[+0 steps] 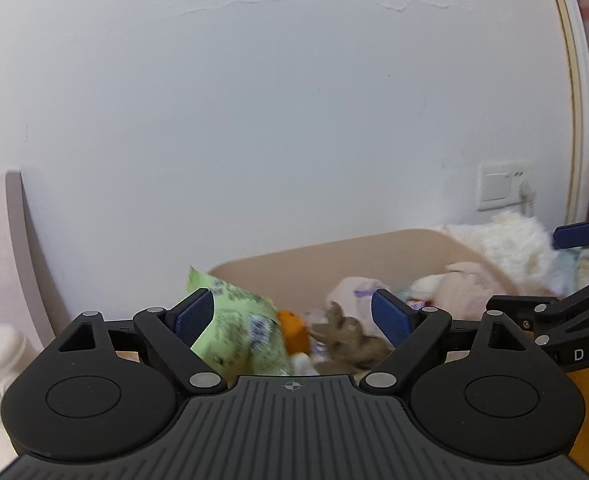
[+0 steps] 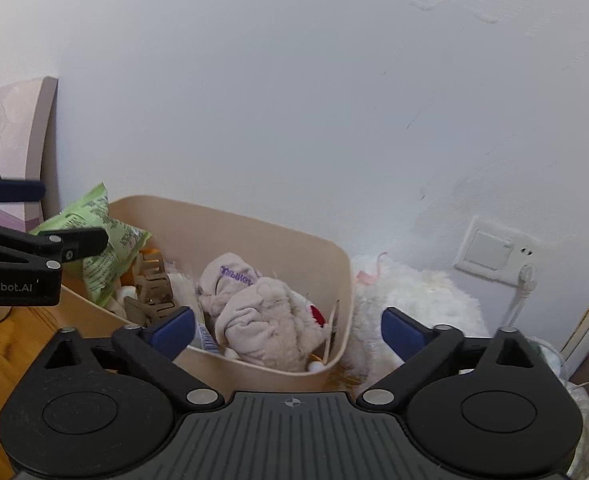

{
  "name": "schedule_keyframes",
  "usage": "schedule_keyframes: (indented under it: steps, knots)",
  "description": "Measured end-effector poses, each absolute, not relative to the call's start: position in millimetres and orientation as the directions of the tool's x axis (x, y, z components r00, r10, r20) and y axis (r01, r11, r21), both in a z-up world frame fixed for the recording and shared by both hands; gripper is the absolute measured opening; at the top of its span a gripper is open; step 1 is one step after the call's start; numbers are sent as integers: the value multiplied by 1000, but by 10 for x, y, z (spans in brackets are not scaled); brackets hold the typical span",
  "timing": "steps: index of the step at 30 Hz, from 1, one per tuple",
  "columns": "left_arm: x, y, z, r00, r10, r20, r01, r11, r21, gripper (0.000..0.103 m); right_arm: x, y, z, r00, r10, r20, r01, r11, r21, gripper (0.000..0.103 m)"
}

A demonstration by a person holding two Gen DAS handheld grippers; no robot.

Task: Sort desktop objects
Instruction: 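Open both tools to drop the claw clip and knit ball into the bin, then grasp the Powers chip bag with the left tool while the right tool grasps the orange plush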

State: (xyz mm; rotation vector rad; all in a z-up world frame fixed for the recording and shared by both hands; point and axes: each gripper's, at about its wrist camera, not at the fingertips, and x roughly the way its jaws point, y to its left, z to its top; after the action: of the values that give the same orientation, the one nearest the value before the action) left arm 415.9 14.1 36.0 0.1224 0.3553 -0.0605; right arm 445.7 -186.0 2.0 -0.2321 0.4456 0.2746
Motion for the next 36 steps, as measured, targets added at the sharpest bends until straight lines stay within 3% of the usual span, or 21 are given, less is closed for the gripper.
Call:
schedule_keyframes:
  steps: [9, 16, 24, 36]
  knots:
    - [3755, 96, 264, 886, -122, -446, 126, 992, -22, 88, 3967, -2247, -25, 863, 219, -455, -315, 938, -146, 103]
    - [3382, -76, 43, 871, -131, -473, 140, 990, -17, 88, 3767, -2473, -279, 848, 181, -498, -306, 934, -182, 103]
    - [3409, -486, -211, 859, -160, -487, 195, 981, 22, 88, 3877, -2598, -625, 809, 172, -562, -306, 940, -153, 103]
    - [3896, -514, -427, 803, -185, -567, 177, 982, -70, 88, 4342, -2594, -1078, 766, 181, -617, -287, 955, -75, 103]
